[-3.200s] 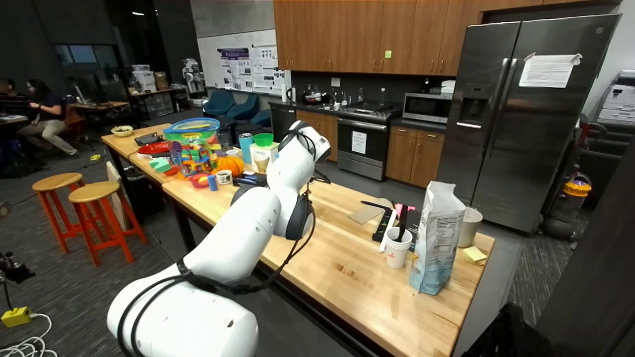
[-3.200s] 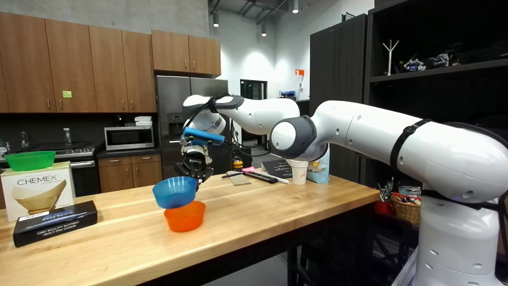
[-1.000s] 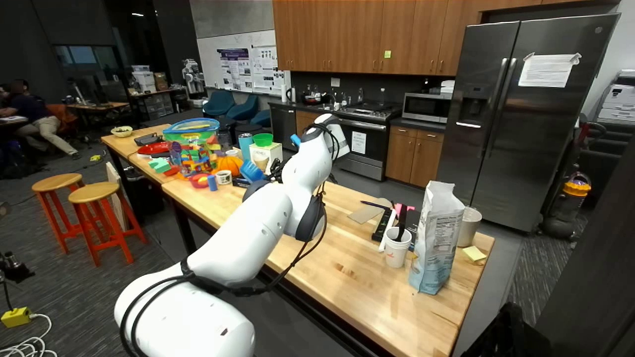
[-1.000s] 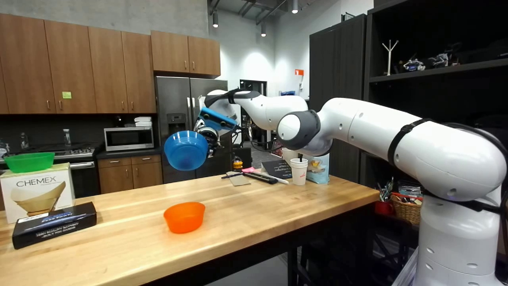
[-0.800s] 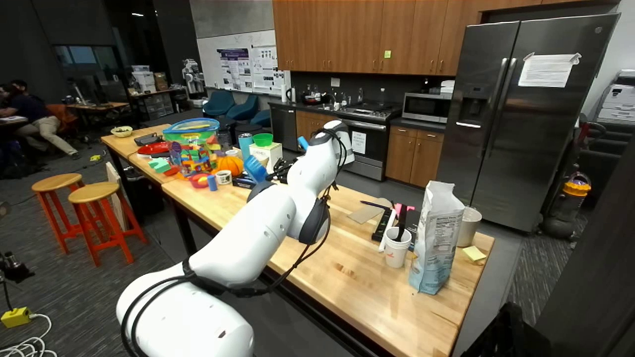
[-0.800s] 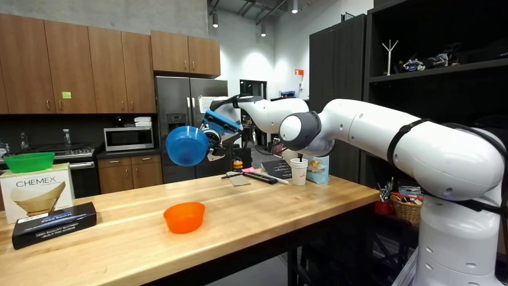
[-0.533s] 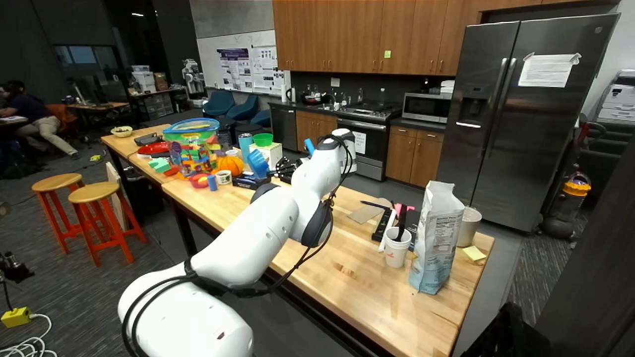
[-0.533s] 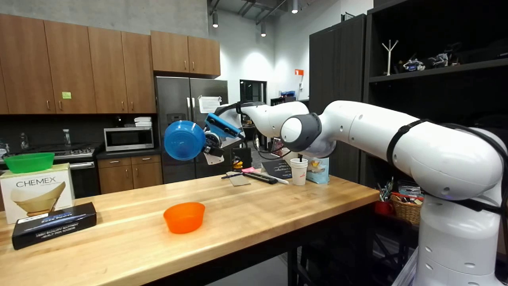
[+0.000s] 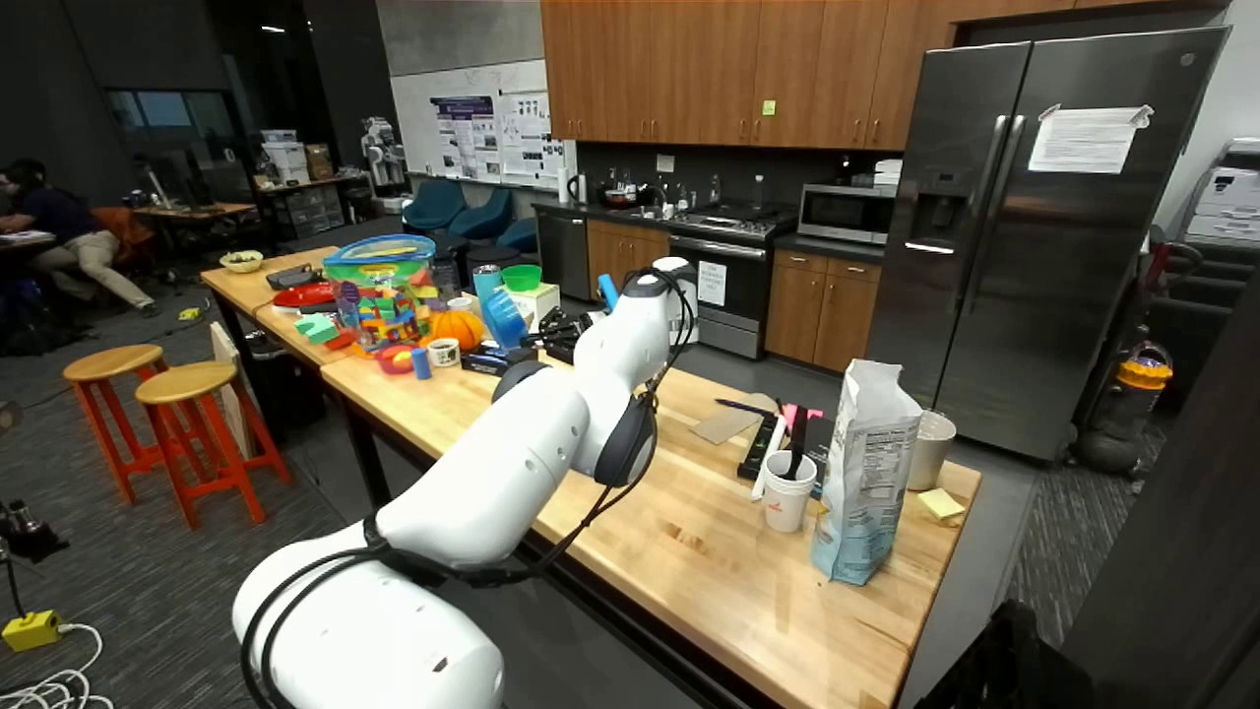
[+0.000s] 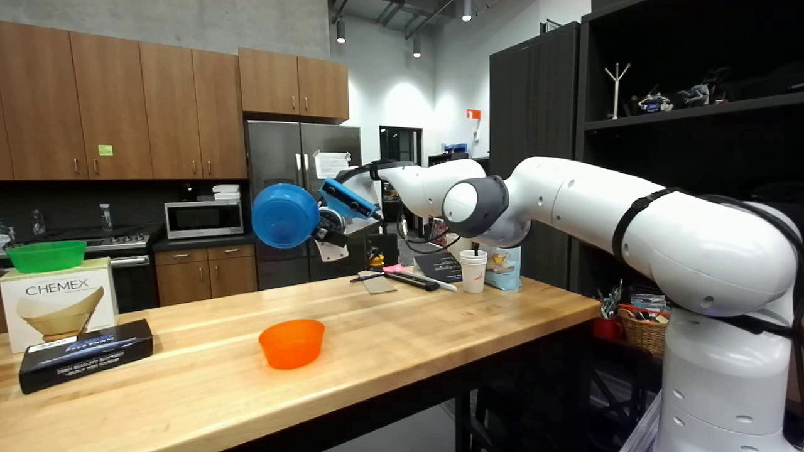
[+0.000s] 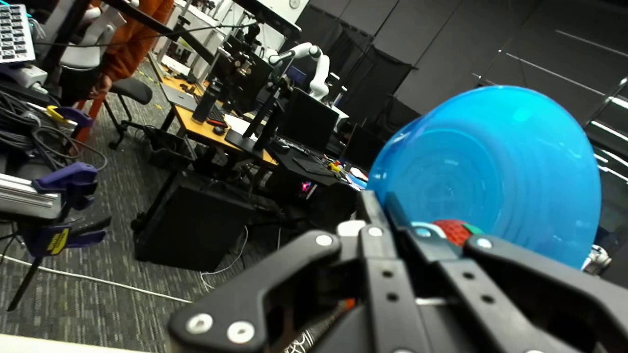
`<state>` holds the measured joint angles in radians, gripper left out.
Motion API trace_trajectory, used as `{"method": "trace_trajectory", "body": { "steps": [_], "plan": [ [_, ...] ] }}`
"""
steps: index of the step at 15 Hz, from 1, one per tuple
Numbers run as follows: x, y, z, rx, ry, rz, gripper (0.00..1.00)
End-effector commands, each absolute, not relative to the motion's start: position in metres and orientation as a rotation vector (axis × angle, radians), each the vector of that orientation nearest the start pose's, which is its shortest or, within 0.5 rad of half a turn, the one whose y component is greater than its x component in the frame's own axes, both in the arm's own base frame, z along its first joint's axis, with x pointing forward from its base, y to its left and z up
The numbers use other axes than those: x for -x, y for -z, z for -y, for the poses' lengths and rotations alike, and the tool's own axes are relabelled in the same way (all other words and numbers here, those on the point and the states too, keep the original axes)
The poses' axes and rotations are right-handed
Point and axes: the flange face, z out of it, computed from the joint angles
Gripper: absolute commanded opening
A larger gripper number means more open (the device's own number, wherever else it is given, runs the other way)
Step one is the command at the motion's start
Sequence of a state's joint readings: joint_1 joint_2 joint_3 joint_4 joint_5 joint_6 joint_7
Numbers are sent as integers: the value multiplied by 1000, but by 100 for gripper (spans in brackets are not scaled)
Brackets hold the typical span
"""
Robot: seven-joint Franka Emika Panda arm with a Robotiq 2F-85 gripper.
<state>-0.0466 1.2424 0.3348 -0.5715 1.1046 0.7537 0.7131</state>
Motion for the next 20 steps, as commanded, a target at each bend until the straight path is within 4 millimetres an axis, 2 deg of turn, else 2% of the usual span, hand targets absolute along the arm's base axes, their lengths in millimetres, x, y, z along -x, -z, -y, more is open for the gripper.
{"method": "trace_trajectory", "body": {
  "steps": [1, 4, 6, 10, 15, 18, 20],
  "plan": [
    [-664, -377, -185, 1789, -1532, 57, 1],
    [-657, -393, -193, 1809, -1569, 72, 1],
    [-657, -399, -190, 1806, -1578, 50, 1],
    [-663, -392, -175, 1738, -1557, -11, 1],
    [-670, -382, -160, 1549, -1435, -4, 1],
    [-663, -380, -155, 1480, -1391, 30, 1],
    [-651, -383, -154, 1485, -1427, 57, 1]
  ]
}}
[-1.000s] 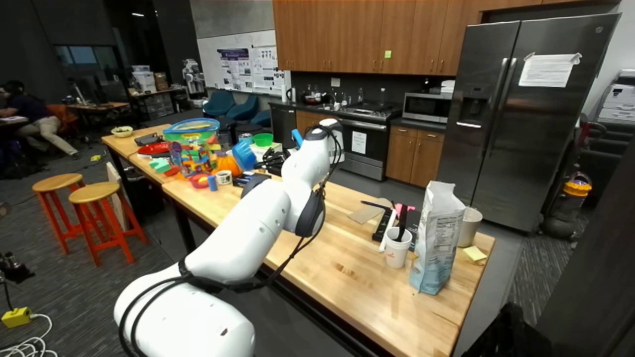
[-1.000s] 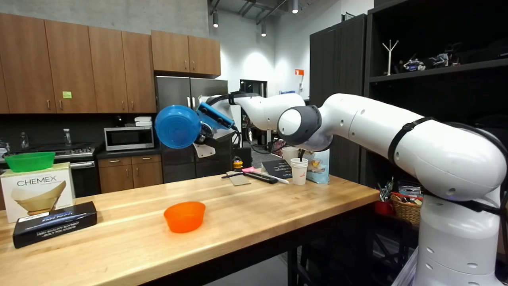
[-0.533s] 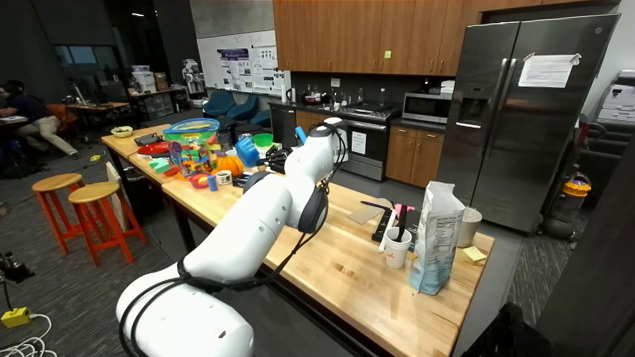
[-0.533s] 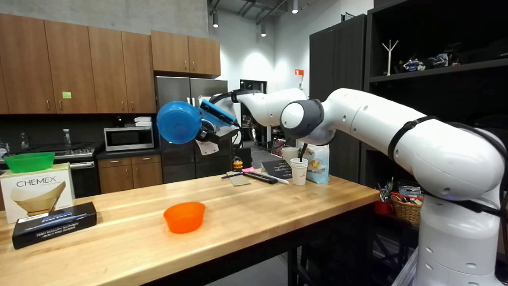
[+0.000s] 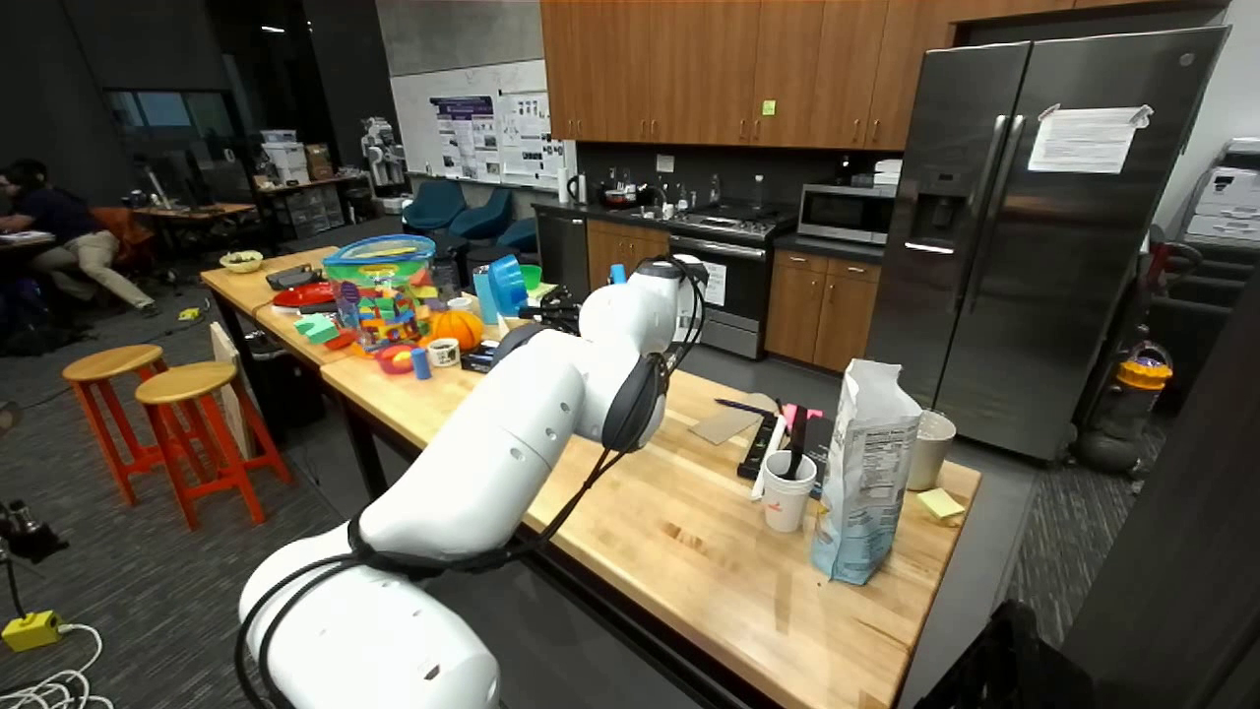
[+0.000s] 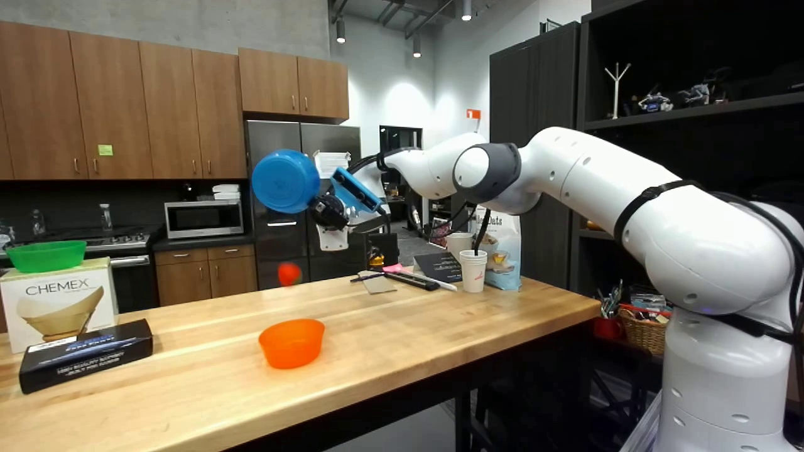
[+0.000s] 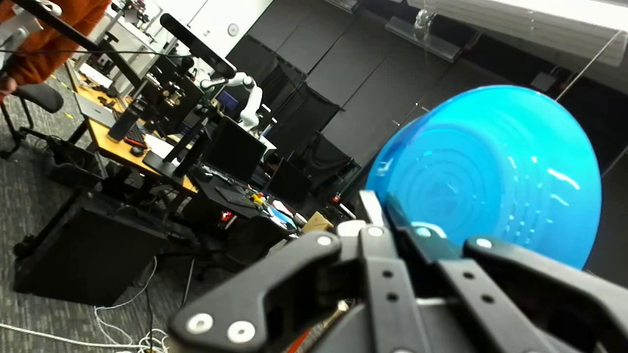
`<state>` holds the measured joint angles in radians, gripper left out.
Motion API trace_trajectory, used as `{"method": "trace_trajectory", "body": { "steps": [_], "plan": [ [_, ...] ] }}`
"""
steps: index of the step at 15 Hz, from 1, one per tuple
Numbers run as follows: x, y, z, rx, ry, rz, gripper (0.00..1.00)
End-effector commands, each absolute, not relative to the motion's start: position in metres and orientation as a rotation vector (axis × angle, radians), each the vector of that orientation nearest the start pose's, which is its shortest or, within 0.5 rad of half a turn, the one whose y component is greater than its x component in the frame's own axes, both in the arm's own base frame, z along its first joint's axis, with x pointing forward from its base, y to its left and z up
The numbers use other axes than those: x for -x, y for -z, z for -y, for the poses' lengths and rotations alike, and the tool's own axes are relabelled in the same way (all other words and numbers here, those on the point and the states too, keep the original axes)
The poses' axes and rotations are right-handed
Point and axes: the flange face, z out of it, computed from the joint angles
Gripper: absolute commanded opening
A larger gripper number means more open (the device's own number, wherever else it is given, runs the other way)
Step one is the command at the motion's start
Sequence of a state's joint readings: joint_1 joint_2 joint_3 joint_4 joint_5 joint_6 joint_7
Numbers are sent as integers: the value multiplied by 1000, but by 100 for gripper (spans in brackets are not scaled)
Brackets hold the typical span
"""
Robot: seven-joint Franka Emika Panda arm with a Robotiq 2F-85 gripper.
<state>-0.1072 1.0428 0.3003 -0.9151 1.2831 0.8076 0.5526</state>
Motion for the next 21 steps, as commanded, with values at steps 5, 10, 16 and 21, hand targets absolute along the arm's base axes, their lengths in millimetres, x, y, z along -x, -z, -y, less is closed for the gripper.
{"method": "trace_trajectory", "body": {
  "steps": [5, 10, 16, 21],
  "plan": [
    [-622, -402, -152, 1639, -1650, 28, 1],
    [-611, -432, -173, 1804, -1833, -7, 1],
    [-595, -440, -213, 1977, -2070, -102, 1],
    [-590, -465, -169, 2148, -2298, -170, 1]
  ]
}}
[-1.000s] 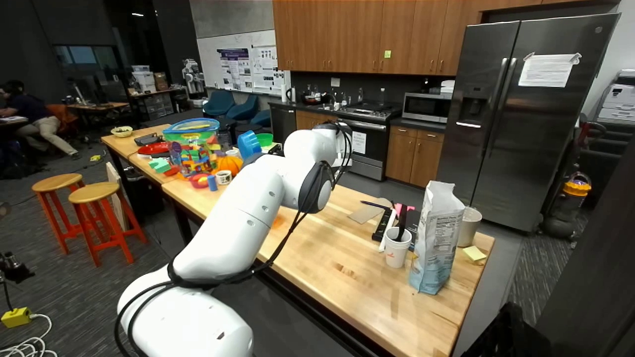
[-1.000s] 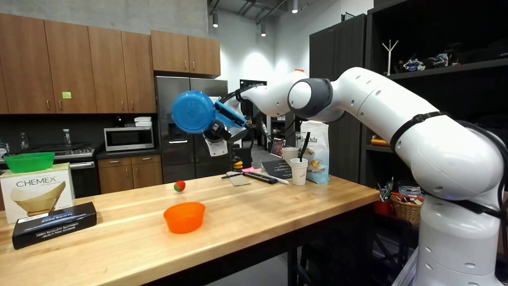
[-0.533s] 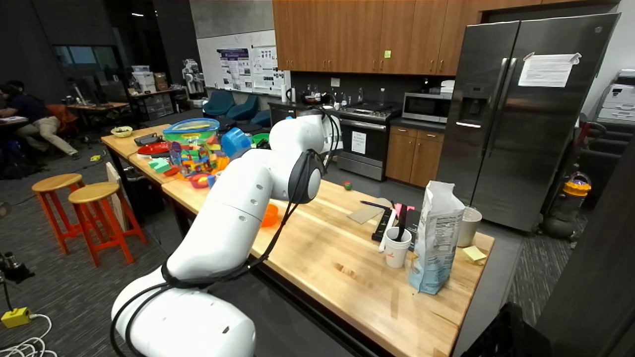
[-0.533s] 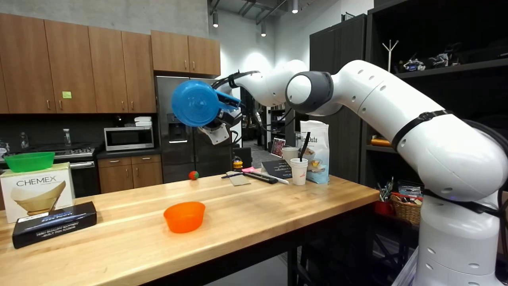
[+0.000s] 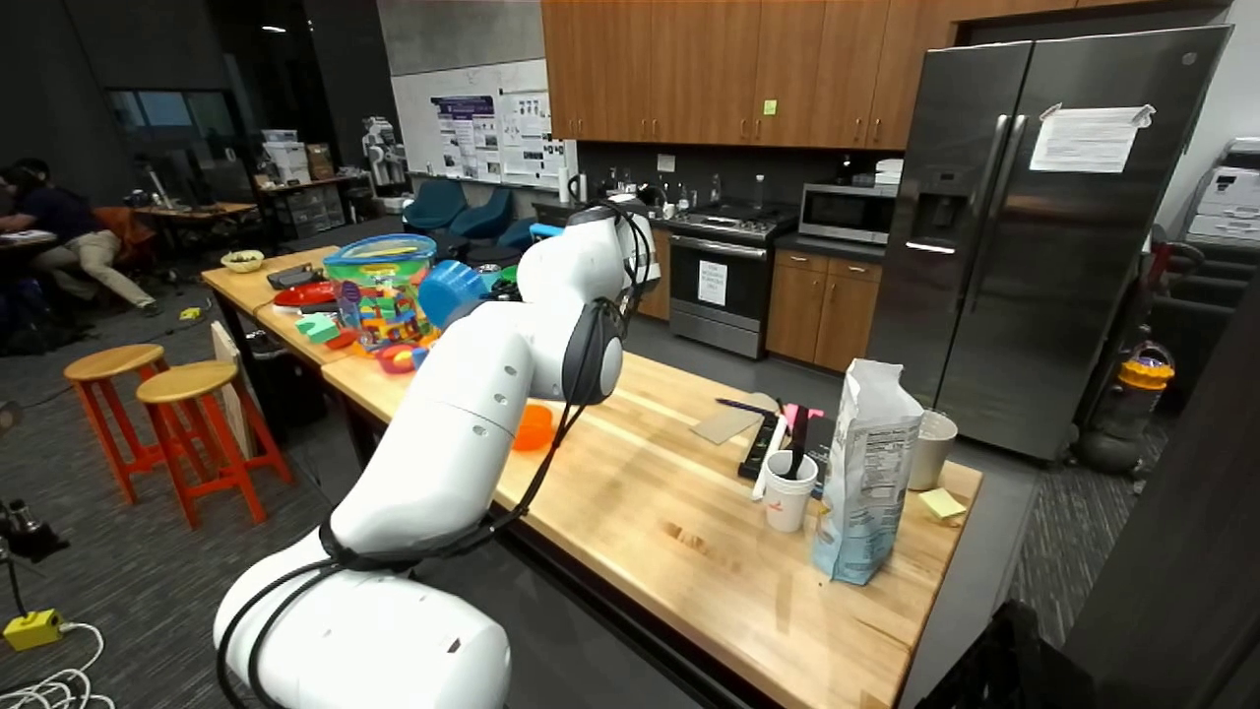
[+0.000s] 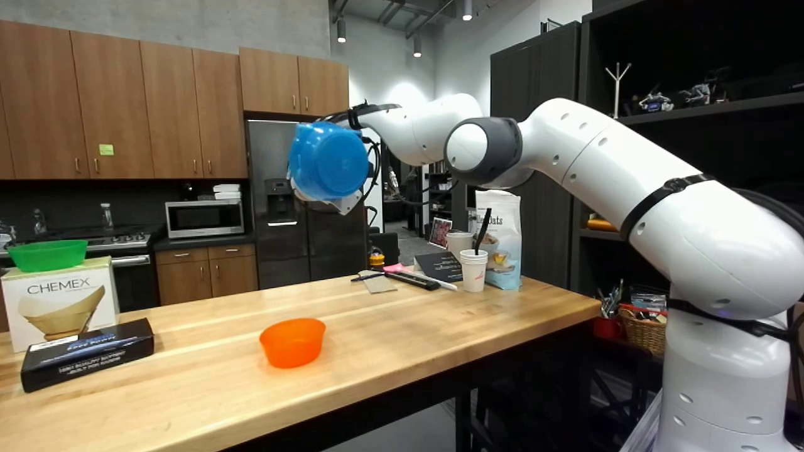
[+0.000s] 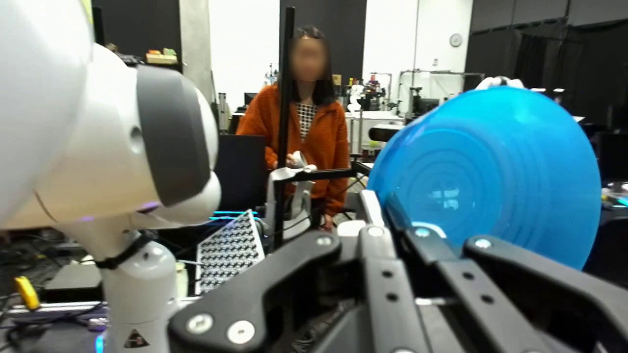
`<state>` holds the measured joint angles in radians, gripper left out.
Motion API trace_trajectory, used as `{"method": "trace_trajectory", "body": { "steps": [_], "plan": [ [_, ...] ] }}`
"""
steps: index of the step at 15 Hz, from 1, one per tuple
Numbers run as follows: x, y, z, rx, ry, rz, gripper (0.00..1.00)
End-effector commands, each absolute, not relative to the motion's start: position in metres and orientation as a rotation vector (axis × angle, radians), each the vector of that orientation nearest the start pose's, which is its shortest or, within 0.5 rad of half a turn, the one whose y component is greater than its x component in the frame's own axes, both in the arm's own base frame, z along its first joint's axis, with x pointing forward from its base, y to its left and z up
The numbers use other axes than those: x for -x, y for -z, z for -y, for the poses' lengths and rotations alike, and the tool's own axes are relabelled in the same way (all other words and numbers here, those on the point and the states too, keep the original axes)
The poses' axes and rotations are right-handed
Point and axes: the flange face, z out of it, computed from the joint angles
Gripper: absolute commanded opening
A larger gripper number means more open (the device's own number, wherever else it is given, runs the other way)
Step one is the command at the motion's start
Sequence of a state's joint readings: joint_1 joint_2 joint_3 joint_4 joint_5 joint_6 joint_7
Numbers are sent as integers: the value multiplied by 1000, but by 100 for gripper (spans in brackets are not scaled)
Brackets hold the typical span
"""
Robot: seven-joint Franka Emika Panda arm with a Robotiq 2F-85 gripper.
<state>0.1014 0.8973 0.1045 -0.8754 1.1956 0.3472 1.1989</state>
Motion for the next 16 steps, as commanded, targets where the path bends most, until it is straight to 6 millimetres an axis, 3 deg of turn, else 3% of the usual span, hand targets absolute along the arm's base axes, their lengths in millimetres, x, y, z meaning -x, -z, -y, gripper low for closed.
{"method": "trace_trajectory", "body": {
  "steps": [1, 6, 14, 15, 16],
  "plan": [
    [-590, -468, -159, 2183, -2326, -172, 1],
    [-598, -471, -141, 2257, -2207, -227, 1],
    [-598, -473, -130, 2374, -2128, -306, 1],
    [-609, -464, -146, 2271, -2041, -297, 4],
    [-609, -465, -144, 2286, -2033, -306, 4]
  ]
}}
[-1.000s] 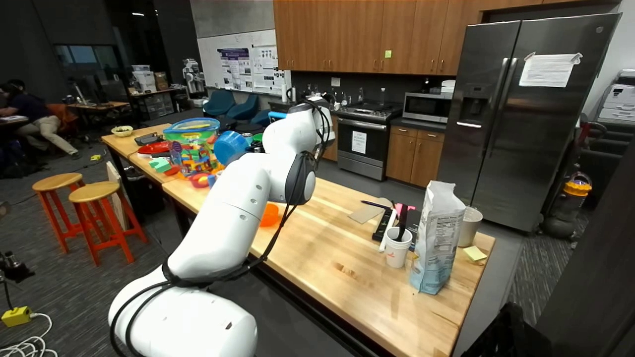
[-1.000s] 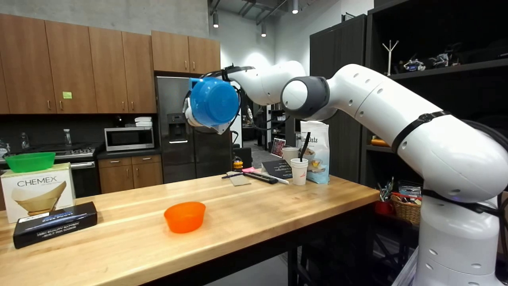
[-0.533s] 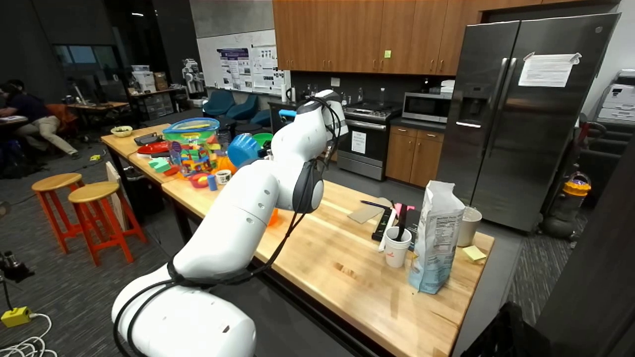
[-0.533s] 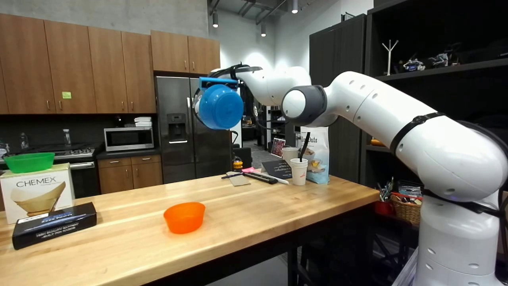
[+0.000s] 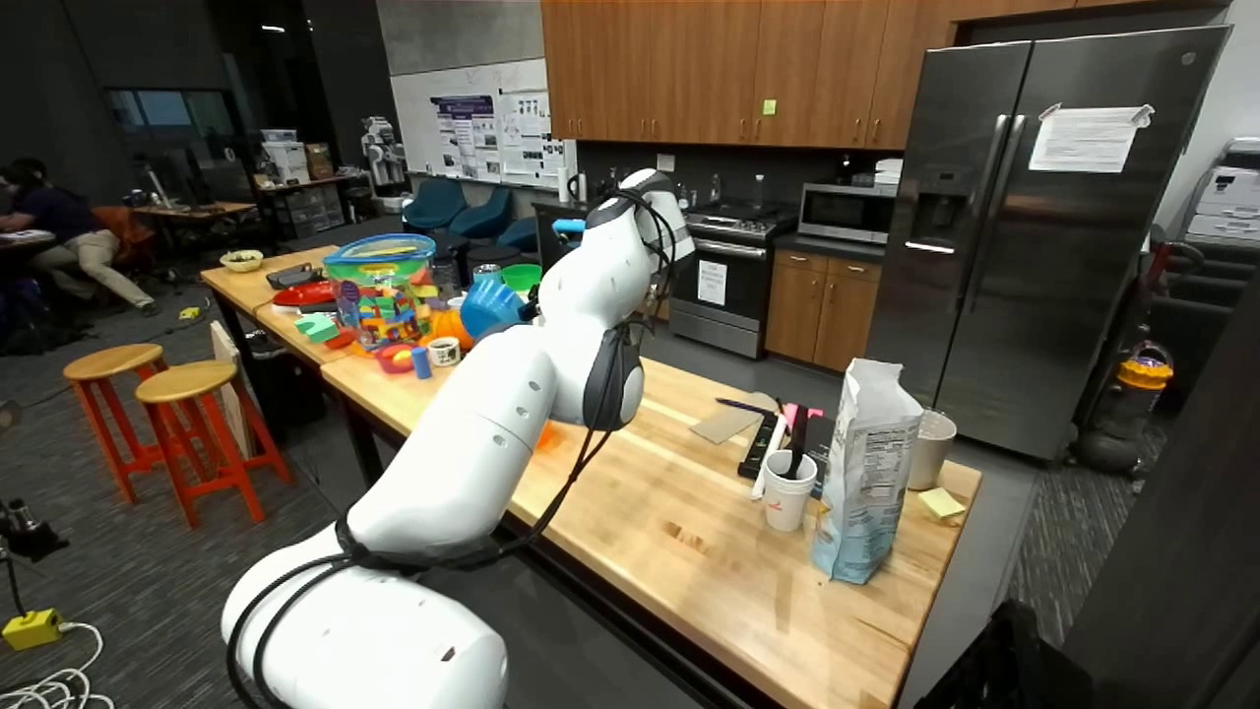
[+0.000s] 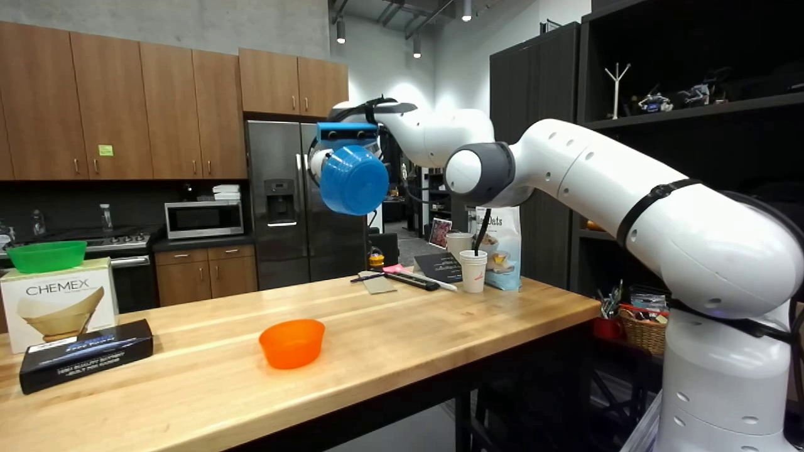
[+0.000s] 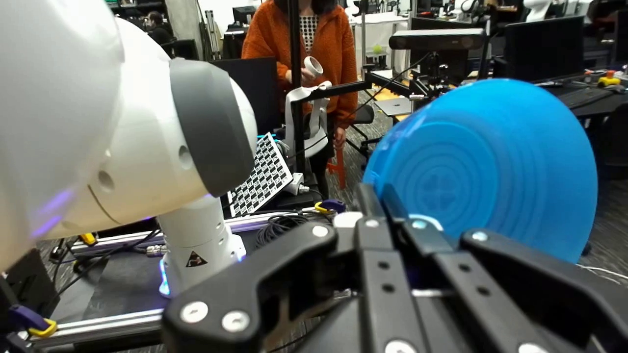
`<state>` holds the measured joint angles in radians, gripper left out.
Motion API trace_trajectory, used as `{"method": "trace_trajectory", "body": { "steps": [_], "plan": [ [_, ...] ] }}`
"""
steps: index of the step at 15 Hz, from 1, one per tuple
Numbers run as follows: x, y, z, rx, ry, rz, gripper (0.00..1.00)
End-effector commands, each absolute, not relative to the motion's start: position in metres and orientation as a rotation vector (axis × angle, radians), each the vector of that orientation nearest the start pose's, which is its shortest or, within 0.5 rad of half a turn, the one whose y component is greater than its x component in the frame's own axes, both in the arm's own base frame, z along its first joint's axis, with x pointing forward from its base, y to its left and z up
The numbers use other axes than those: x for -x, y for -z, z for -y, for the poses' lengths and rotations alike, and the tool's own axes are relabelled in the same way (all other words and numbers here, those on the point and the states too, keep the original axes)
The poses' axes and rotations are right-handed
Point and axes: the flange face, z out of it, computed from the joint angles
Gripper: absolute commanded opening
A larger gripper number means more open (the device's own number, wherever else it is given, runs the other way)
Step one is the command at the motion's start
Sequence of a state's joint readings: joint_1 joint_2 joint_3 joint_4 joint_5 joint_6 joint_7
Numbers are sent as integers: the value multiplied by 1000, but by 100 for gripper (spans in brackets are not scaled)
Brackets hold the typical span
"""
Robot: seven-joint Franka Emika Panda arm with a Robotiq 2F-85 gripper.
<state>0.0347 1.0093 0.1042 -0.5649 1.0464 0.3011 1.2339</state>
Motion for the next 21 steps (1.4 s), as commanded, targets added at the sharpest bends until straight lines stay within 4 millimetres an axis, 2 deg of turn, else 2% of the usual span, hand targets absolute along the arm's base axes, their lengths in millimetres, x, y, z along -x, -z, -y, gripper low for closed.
{"method": "trace_trajectory", "body": {
  "steps": [1, 5, 6, 7, 12, 17, 21],
  "plan": [
    [-608, -466, -143, 2294, -2031, -301, 4],
    [-606, -465, -142, 2270, -2053, -235, 1],
    [-607, -464, -141, 2306, -2048, -309, 1],
    [-609, -465, -142, 2398, -1967, -400, 1],
    [-606, -459, -132, 2647, -1893, -637, 1],
    [-608, -459, -122, 2938, -1711, -840, 1],
    [-623, -457, -116, 3190, -1471, -985, 1]
  ]
}}
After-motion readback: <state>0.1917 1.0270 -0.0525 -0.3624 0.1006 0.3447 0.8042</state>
